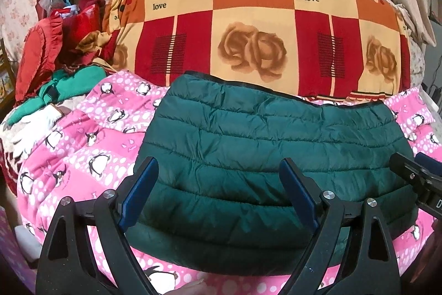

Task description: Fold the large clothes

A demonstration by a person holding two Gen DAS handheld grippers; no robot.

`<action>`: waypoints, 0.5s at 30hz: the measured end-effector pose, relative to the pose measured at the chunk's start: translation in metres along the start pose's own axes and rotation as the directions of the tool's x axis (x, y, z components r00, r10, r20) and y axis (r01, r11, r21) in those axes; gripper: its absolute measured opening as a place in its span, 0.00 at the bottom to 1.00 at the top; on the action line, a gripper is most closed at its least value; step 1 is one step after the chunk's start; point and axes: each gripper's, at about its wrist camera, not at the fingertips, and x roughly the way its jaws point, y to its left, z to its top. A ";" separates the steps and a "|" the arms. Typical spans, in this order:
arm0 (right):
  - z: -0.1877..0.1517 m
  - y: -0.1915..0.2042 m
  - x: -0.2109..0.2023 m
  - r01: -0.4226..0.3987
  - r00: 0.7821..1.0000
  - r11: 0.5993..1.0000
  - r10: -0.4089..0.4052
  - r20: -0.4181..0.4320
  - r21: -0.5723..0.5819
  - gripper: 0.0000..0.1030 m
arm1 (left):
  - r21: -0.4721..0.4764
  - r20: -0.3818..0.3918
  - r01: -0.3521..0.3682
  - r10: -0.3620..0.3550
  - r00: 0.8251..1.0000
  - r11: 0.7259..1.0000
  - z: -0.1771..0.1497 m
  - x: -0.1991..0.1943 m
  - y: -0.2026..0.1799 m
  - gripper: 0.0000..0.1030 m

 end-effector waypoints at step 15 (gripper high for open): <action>-0.001 0.007 0.006 0.001 1.000 1.000 -0.002 -0.015 -0.022 0.88 | 0.006 -0.005 -0.004 0.004 1.000 1.000 -0.001 0.002 -0.002 0.86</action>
